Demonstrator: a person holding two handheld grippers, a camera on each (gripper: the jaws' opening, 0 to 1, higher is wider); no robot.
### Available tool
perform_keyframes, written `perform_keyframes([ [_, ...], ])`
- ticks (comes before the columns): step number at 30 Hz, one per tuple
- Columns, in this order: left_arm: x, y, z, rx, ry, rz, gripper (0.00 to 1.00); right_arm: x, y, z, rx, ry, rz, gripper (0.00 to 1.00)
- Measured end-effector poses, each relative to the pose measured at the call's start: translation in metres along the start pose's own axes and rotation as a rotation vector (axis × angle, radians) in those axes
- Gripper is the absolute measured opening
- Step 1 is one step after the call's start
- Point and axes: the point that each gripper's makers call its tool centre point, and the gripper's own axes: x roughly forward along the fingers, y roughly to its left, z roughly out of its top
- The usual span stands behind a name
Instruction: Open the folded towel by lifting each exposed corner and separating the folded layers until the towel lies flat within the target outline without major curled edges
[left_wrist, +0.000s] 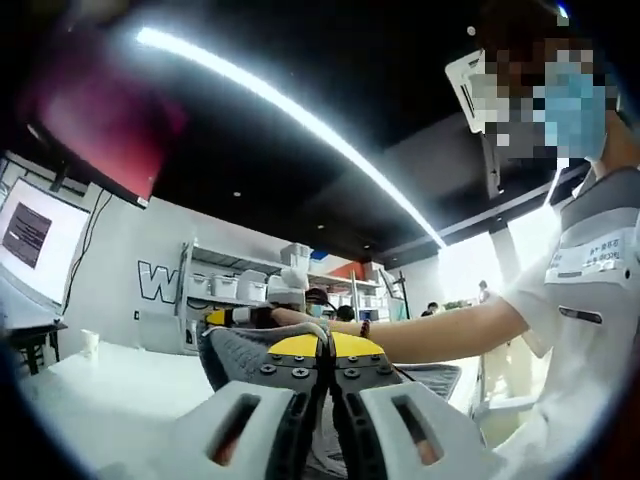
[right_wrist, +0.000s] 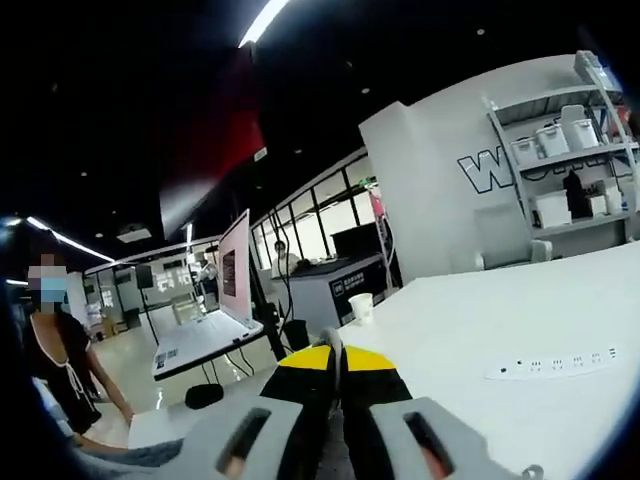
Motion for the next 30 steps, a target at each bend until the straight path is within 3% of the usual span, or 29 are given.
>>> perform_keyframes([
  [9,-0.009,0.001,-0.011,0.034,0.041,0.016,0.0,0.002,0.001,-0.026,0.003,0.045,-0.007,0.0],
  [14,-0.013,0.002,-0.017,0.033,0.054,0.024,0.0,0.004,0.0,-0.029,0.038,0.046,-0.001,0.0],
  [30,-0.019,-0.001,-0.033,0.102,0.115,0.011,0.0,0.007,-0.002,-0.05,0.003,0.093,-0.02,0.0],
])
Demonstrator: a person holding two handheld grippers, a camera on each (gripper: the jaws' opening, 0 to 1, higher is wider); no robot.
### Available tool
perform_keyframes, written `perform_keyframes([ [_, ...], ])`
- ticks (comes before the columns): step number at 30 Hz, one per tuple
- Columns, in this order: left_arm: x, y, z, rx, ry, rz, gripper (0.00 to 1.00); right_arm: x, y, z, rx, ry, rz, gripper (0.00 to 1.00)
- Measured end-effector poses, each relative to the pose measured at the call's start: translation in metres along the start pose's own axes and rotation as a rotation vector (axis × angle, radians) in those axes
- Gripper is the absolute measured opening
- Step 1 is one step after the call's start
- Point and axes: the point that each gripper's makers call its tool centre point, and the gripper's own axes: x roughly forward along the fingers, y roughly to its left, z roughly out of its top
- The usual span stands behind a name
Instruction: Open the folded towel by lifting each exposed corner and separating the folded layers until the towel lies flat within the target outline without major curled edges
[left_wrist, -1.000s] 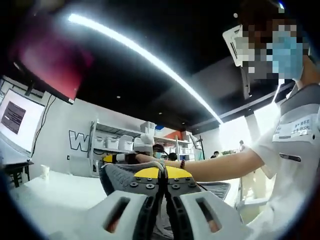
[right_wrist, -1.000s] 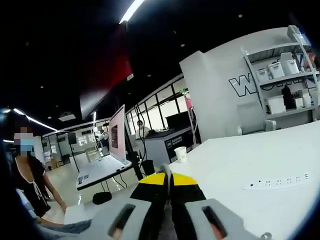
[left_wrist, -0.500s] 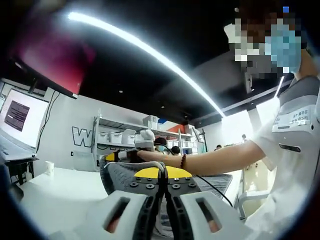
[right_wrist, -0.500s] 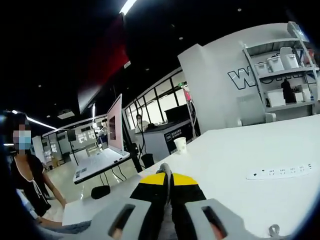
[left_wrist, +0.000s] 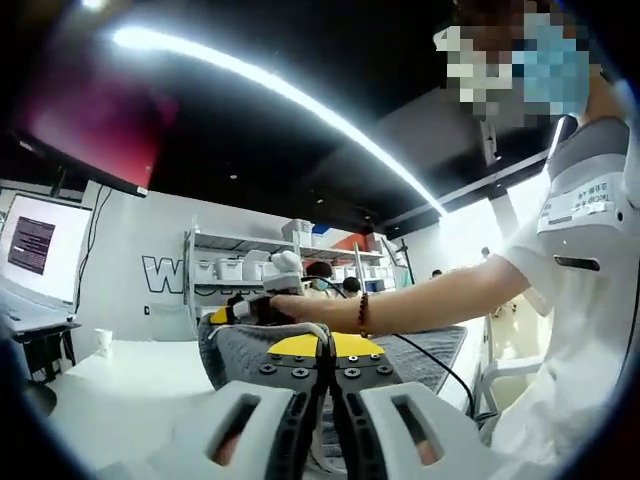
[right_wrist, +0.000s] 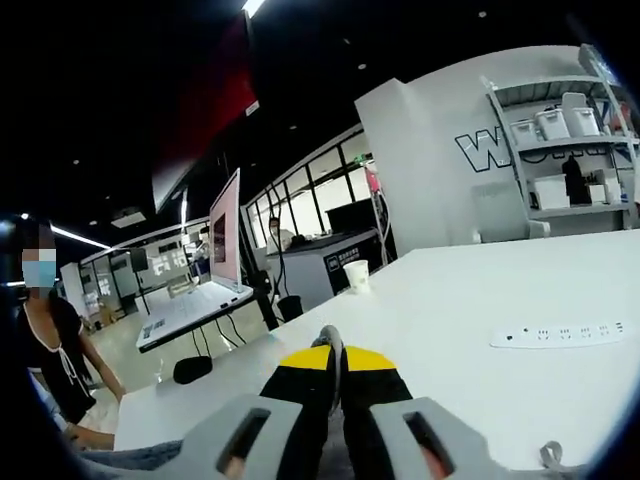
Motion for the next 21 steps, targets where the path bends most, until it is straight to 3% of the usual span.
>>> perform_keyframes([
  [12,-0.003,0.001,-0.009,0.001,0.031,-0.005,0.01,0.009,-0.004,-0.018,0.017,0.028,0.006,0.0],
  [21,-0.012,0.009,-0.011,-0.072,0.012,-0.001,0.01,0.018,0.0,-0.032,0.03,0.038,0.009,0.0],
])
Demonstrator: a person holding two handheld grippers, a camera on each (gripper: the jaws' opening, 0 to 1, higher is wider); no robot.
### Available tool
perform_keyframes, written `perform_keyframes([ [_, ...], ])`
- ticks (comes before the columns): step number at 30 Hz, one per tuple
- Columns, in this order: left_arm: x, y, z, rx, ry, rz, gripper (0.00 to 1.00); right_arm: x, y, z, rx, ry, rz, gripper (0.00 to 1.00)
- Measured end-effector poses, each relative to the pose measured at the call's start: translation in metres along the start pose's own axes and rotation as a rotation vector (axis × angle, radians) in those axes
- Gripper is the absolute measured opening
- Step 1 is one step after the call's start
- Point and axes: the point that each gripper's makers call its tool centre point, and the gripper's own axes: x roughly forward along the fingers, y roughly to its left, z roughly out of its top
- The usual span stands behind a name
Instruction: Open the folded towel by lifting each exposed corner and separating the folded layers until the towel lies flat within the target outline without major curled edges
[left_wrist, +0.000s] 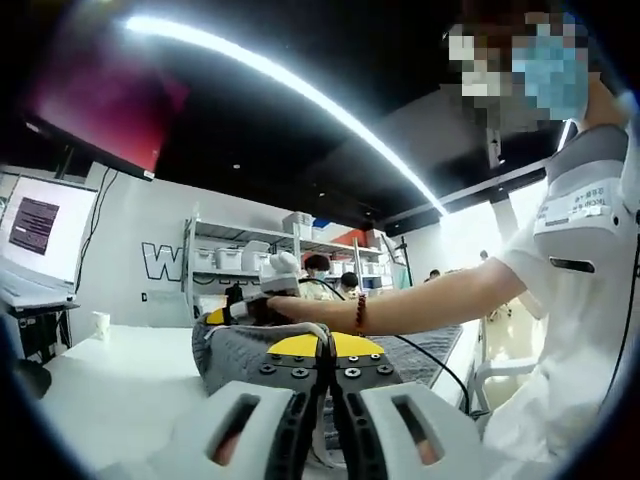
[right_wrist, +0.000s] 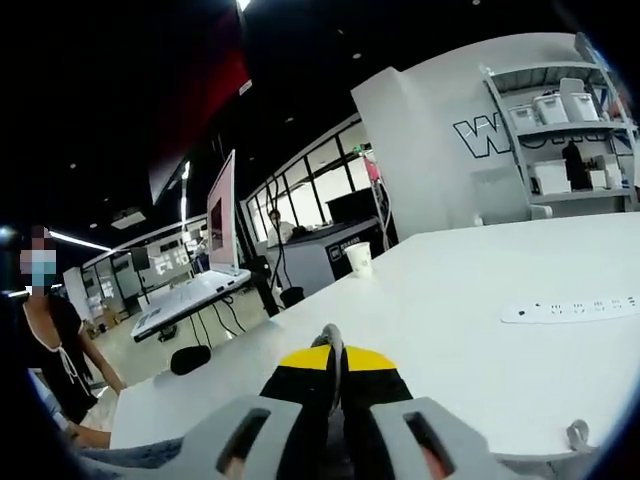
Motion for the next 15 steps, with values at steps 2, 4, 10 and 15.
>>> perform_keyframes([
  [2,-0.0013,0.0005,0.0,0.003,-0.002,0.003,0.01,0.0004,0.0005,0.0,0.008,-0.002,0.004,0.0],
  [4,-0.0026,0.001,-0.0027,0.02,0.008,0.001,0.01,0.0008,0.0009,-0.0008,0.017,-0.003,0.006,0.0],
  [10,-0.0071,0.0063,-0.0061,-0.009,-0.004,0.011,0.01,0.0027,-0.0003,-0.0051,0.032,-0.005,0.009,0.0],
  [15,-0.0081,0.0068,-0.0086,-0.015,0.0,0.011,0.01,0.0035,-0.0008,-0.0092,0.038,-0.005,-0.001,0.0],
])
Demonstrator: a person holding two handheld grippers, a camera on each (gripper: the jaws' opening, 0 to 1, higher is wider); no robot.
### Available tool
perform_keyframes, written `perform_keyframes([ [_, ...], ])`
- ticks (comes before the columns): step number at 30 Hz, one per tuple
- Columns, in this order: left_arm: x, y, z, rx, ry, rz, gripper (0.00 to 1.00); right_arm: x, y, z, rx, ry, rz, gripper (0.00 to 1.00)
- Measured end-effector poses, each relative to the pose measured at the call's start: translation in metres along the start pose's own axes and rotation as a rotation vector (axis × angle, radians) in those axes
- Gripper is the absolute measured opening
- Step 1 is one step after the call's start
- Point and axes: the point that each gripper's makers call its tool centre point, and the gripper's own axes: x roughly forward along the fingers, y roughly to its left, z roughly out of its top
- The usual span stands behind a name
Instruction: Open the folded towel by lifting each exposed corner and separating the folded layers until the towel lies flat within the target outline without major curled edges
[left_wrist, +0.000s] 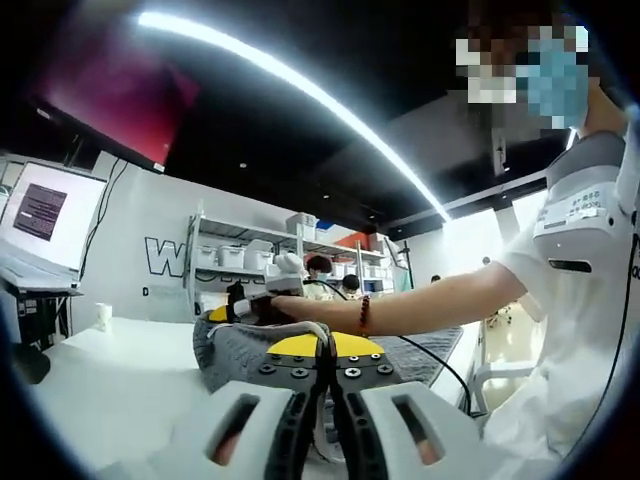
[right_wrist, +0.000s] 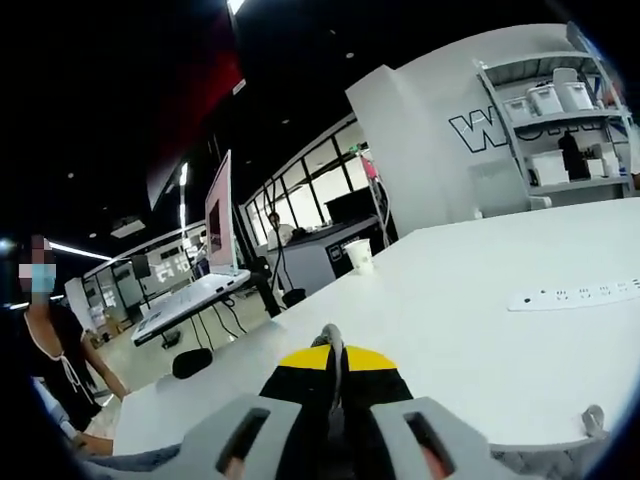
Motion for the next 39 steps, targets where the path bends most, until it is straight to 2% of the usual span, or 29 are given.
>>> perform_keyframes([
  [7,-0.002,0.001,-0.006,0.007,0.019,0.001,0.01,0.003,0.006,0.001,0.069,-0.017,0.024,0.0],
  [18,-0.004,0.004,-0.011,0.015,0.036,0.011,0.01,0.007,0.011,-0.005,0.107,-0.008,0.05,0.0],
  [28,-0.004,-0.001,-0.016,0.015,0.05,-0.014,0.01,0.01,0.011,-0.01,0.136,-0.004,0.055,0.0],
  [31,-0.005,0.0,-0.014,0.004,0.035,-0.018,0.01,0.011,0.014,-0.012,0.164,-0.005,0.066,0.0],
  [37,-0.006,0.0,-0.017,0.007,0.044,-0.015,0.01,0.017,0.016,-0.014,0.189,-0.01,0.08,0.0],
  [39,-0.006,0.0,-0.019,0.005,0.048,-0.018,0.01,0.017,0.016,-0.014,0.221,-0.02,0.083,0.0],
])
